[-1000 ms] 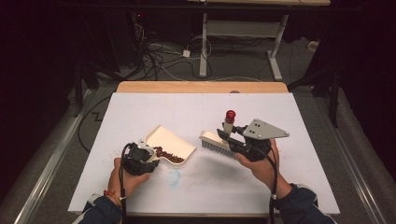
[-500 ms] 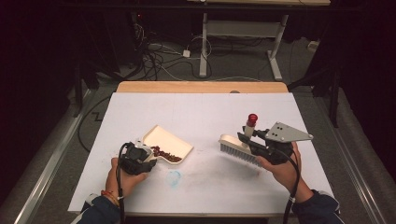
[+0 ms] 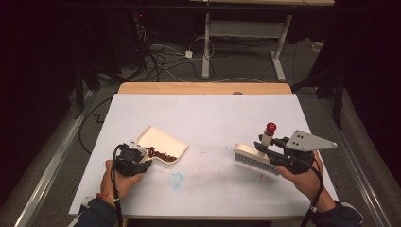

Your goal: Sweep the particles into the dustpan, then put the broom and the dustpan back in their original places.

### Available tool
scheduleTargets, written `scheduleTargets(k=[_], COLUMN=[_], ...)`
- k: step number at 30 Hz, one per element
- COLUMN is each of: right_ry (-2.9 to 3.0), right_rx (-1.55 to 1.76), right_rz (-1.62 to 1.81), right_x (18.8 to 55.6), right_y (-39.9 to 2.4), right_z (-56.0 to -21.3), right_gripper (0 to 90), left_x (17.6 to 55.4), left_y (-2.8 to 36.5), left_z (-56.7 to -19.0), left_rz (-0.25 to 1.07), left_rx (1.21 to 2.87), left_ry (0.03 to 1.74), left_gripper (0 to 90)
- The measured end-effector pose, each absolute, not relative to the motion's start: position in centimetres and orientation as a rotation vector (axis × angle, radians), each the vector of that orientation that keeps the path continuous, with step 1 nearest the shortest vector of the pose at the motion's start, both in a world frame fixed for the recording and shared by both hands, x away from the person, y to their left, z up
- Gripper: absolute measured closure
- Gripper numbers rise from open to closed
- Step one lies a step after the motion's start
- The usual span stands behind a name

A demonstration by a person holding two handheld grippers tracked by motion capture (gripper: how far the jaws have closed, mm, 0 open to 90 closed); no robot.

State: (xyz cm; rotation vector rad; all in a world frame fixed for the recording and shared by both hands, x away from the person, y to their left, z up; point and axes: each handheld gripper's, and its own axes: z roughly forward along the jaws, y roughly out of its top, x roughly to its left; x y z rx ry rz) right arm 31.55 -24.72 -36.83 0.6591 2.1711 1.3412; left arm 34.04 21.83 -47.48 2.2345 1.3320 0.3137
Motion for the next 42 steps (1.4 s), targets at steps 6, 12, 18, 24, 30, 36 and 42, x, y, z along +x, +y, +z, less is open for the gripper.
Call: scheduleTargets(k=[6, 12, 18, 24, 30, 36, 42], right_ry=[2.201, 2.219, 2.209, 2.226, 2.229, 2.265, 2.303], right_rx=[0.664, 0.703, 0.745, 0.758, 0.753, 0.761, 0.791], right_rz=[1.329, 1.303, 1.291, 1.287, 1.305, 1.327, 1.359], right_x=[31.2, 31.2, 31.1, 31.1, 30.7, 30.9, 32.2], right_y=[-26.0, -26.8, -27.7, -27.9, -28.4, -28.7, -28.5], right_z=[-36.5, -37.0, -37.4, -37.7, -37.3, -37.3, -37.8], right_gripper=[69.9, 69.9, 70.0, 70.0, 69.9, 70.0, 69.9], left_x=[33.9, 34.0, 34.0, 34.1, 34.1, 34.1, 34.1], left_y=[22.5, 23.5, 24.7, 24.8, 24.6, 24.0, 22.8], left_z=[-47.5, -47.6, -47.9, -48.0, -48.0, -48.2, -48.3], left_rz=[0.324, 0.326, 0.323, 0.341, 0.344, 0.353, 0.356], left_rx=[2.223, 2.197, 2.166, 2.160, 2.152, 2.137, 2.105], left_ry=[1.353, 1.386, 1.417, 1.436, 1.449, 1.476, 1.493], left_gripper=[63.7, 63.7, 63.7, 63.7, 63.7, 63.7, 62.6])
